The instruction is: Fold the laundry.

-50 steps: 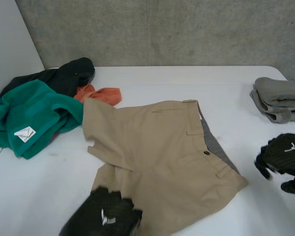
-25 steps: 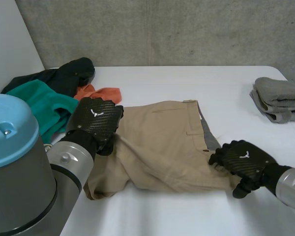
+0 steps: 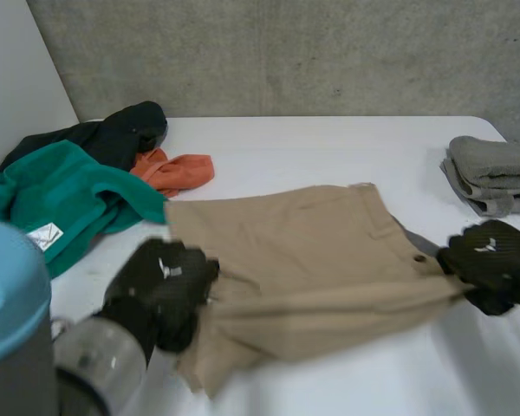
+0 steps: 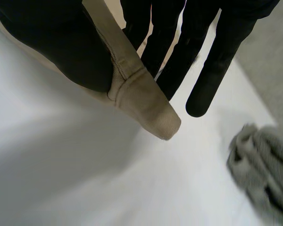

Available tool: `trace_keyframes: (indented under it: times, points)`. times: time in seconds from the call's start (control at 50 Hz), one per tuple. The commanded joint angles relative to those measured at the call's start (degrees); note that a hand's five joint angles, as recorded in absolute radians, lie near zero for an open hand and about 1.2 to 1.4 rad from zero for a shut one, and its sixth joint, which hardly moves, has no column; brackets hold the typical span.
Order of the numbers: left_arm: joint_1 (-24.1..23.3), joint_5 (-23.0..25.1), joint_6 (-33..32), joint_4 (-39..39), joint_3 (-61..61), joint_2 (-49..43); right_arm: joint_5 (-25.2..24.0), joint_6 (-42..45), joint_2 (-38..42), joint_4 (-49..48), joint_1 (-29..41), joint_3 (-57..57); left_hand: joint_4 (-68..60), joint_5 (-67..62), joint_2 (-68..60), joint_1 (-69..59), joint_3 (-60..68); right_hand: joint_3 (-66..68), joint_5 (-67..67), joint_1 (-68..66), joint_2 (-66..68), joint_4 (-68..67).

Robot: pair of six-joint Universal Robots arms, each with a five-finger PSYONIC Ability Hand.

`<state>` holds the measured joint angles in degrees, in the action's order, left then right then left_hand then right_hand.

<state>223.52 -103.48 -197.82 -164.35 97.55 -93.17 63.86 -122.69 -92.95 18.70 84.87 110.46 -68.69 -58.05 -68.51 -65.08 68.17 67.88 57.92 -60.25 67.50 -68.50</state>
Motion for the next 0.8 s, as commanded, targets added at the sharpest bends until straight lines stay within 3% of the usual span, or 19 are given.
trace_keyframes:
  times: [0.02,0.14,0.26,0.4,0.58,0.76,0.78,0.8]
  points:
    - [-2.39,3.90,0.16,4.92,1.59,1.33,-1.36,16.87,-2.33,19.35,-8.06,-2.44,-11.31,-11.95,-11.49,-14.92,11.83,12.12,12.08,-19.75,12.50,-11.50]
    - [-1.16,3.73,-0.72,-1.84,-1.04,-3.85,-3.30,4.85,3.37,11.28,-3.15,-7.71,-11.31,-11.95,-11.49,-14.92,11.83,12.12,12.08,-19.75,12.50,-11.50]
    - [5.33,3.81,-4.67,-12.74,-7.98,-11.85,2.57,-5.43,13.21,-1.01,7.74,-16.23,-11.31,-11.95,-11.49,-14.92,11.83,12.12,12.08,-19.75,12.50,-11.50]
    - [9.73,3.73,-13.81,-20.04,-21.68,-25.64,11.19,-7.73,25.24,-9.81,14.86,-26.24,-11.31,-11.95,-11.49,-14.92,11.83,12.12,12.08,-19.75,12.50,-11.50]
    - [14.04,3.90,-20.14,-21.80,-39.88,-42.52,15.94,-8.44,39.50,-21.24,18.31,-38.73,-11.31,-11.95,-11.49,-14.92,11.83,12.12,12.08,-19.75,12.50,-11.50]
    - [15.89,5.04,-21.99,-32.07,-51.05,-53.42,17.61,-8.97,49.61,-32.93,19.80,-47.00,-11.31,-11.95,-11.49,-14.92,11.83,12.12,12.08,-19.75,12.50,-11.50]
    - [15.80,5.31,-22.17,-32.96,-51.14,-53.78,18.40,-9.05,50.66,-34.34,20.06,-47.79,-11.31,-11.95,-11.49,-14.92,11.83,-28.95,-29.00,21.32,-28.58,29.58]
    - [15.72,5.57,-22.17,-33.84,-51.14,-53.96,19.10,-9.05,51.11,-34.87,20.24,-47.88,-11.31,-11.95,-11.49,-14.92,11.83,-56.34,-56.38,48.71,-55.97,56.96]
